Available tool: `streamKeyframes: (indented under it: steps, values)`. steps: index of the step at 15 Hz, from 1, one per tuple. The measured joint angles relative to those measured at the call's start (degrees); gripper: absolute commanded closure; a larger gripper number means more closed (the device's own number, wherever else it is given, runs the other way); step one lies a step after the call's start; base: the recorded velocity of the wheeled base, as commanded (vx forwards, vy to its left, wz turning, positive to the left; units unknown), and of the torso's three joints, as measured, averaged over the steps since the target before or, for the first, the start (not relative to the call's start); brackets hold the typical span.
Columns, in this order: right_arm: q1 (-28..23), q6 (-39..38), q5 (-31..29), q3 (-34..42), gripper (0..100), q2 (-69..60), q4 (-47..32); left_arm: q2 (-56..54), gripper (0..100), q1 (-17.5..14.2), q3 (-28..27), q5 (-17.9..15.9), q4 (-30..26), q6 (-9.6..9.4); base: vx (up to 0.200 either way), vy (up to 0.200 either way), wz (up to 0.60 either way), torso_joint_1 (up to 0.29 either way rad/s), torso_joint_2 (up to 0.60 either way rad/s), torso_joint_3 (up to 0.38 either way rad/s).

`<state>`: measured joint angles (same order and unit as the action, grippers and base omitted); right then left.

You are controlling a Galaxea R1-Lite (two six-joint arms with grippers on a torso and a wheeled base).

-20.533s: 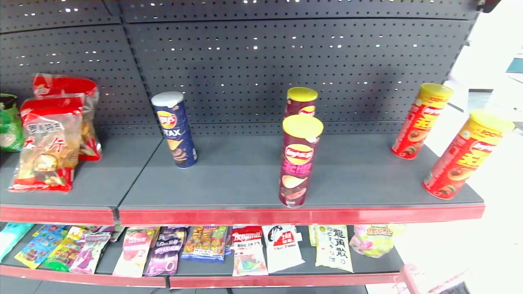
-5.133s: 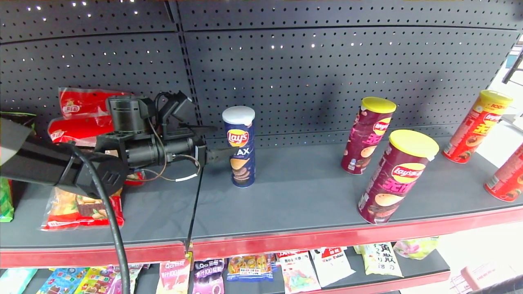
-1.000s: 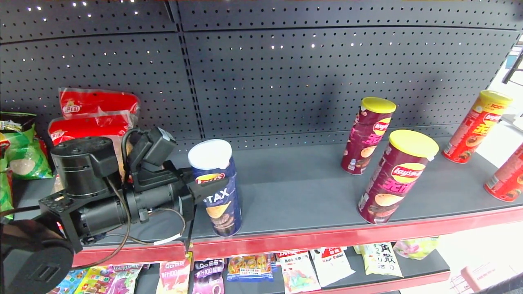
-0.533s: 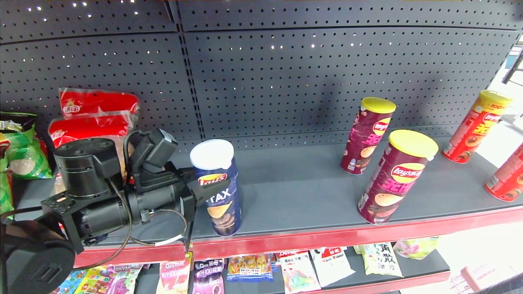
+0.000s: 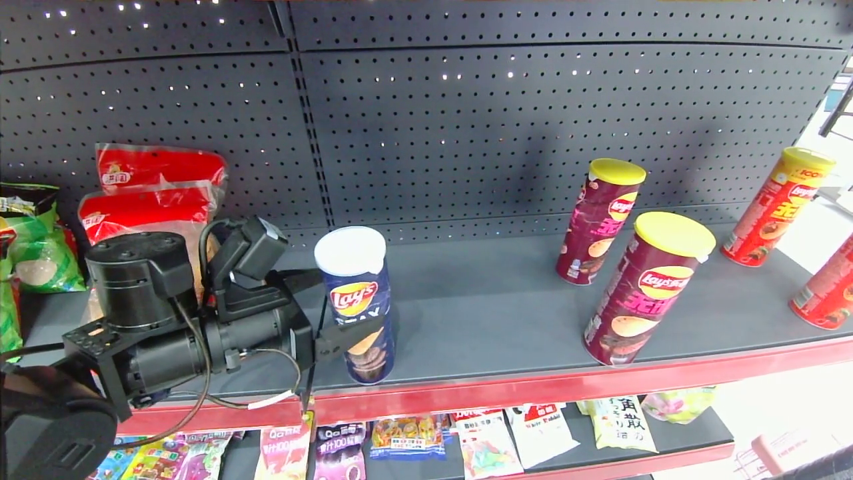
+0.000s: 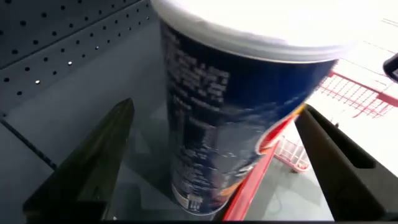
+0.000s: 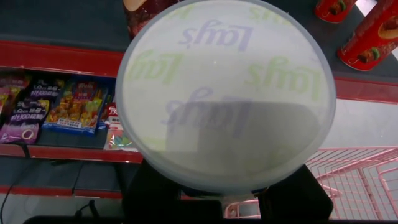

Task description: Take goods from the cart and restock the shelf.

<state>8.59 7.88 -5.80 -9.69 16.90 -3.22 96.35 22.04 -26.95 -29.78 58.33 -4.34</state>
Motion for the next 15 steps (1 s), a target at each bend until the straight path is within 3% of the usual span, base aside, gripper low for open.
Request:
streamKeyframes:
  steps: [3,5,7,15]
  values:
    - [0.0,0.0,0.0,0.0,100,0.0,0.0,-2.8,0,0.0,0.9,-1.7,-0.3,0.82,0.000,0.000,0.00,0.000,0.00,0.000]
    - [0.0,0.0,0.0,-0.1,100,0.0,0.0,-5.4,0,-0.2,1.4,-2.1,-0.3,3.47,0.000,0.000,0.00,0.000,0.00,0.000]
    - [0.0,0.1,0.0,-0.2,100,0.1,0.0,-8.1,0,-0.2,1.9,-2.2,-0.3,4.83,0.000,0.000,0.00,0.000,0.00,0.000]
    - [0.0,0.1,0.0,-0.4,100,0.5,0.0,-13.3,0,-0.3,0.4,-2.2,-0.2,5.42,0.000,0.000,0.00,0.000,0.00,0.000]
